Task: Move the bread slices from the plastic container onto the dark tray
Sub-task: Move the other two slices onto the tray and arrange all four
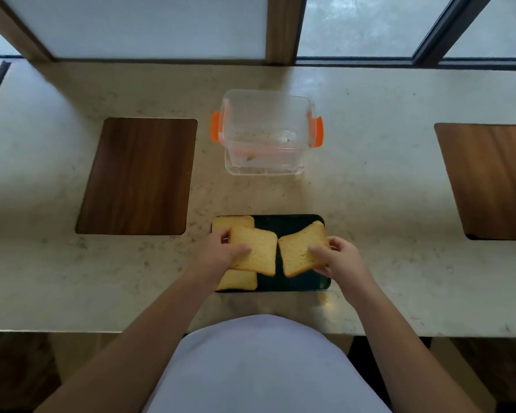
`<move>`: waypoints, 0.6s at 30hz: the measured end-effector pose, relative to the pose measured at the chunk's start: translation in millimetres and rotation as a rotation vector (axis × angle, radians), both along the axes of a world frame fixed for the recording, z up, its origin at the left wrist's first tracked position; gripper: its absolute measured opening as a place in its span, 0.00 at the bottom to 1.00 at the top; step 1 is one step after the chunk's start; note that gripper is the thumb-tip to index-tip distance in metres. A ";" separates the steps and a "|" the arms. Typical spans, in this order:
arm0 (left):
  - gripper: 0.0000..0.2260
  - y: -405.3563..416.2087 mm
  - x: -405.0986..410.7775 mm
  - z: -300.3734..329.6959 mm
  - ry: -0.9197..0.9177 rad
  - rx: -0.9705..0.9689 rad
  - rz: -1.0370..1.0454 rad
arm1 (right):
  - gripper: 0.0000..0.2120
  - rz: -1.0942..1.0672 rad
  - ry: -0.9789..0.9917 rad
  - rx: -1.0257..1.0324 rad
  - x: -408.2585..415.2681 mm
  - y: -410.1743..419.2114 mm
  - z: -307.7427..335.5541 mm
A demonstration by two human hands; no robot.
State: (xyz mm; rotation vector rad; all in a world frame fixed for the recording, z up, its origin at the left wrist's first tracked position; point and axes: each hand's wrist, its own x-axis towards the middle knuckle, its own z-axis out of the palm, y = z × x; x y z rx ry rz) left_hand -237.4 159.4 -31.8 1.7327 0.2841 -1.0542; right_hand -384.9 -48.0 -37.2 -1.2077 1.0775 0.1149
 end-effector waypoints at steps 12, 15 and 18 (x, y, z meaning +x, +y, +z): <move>0.32 -4.0 -8.0 -19.4 -0.025 0.083 -0.002 | 0.18 -0.224 0.075 0.188 18.7 -8.6 -36.0; 0.30 -4.9 -7.6 -20.7 -0.028 0.108 0.008 | 0.20 -0.119 0.146 0.007 21.9 -9.0 -43.2; 0.30 -5.0 -5.9 -21.8 -0.042 0.132 -0.004 | 0.20 0.271 0.262 -0.522 13.2 -9.4 -43.4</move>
